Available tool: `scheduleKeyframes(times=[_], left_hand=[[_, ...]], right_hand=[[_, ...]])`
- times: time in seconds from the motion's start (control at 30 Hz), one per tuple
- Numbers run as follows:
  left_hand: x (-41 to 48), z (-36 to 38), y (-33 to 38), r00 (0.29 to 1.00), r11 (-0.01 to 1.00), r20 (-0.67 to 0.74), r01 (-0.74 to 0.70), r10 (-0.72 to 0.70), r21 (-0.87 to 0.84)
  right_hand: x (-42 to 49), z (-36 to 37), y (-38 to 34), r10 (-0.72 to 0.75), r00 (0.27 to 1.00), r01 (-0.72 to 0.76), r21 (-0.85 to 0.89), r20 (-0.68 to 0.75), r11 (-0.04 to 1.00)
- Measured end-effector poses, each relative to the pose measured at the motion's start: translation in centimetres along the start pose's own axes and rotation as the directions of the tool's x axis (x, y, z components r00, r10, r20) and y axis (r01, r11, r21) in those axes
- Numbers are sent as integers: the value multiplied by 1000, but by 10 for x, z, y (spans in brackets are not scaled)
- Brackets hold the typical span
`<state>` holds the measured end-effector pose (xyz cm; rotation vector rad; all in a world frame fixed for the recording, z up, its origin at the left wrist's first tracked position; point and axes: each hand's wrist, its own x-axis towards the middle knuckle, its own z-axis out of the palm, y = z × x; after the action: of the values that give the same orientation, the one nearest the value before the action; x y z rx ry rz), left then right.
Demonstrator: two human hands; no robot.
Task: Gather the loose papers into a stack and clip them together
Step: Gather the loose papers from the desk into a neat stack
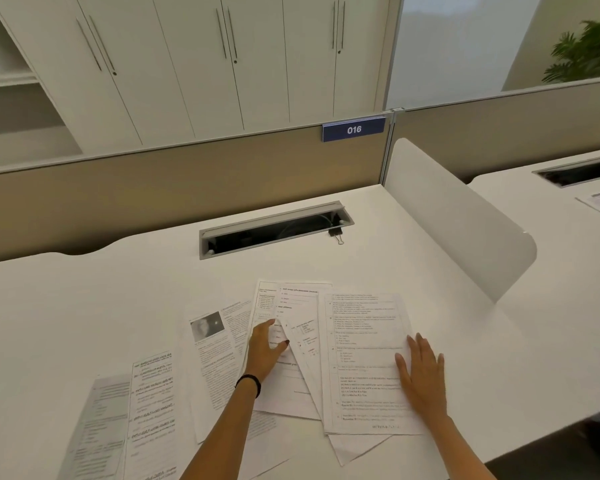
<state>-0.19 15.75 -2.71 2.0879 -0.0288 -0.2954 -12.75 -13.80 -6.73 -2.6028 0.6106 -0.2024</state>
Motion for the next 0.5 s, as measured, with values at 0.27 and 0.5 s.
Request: scheduleKeyframes(times=[0.27,0.5], left_hand=[[3,3,17,989,975,97,126,-109,-183],[4,9,27,961,954,248,181,-120,-238]], right_hand=[[-5,6,-18,51,999,-51,-4,-7,999],[-5,19,-43,-9,1000,8,30,16,1000]])
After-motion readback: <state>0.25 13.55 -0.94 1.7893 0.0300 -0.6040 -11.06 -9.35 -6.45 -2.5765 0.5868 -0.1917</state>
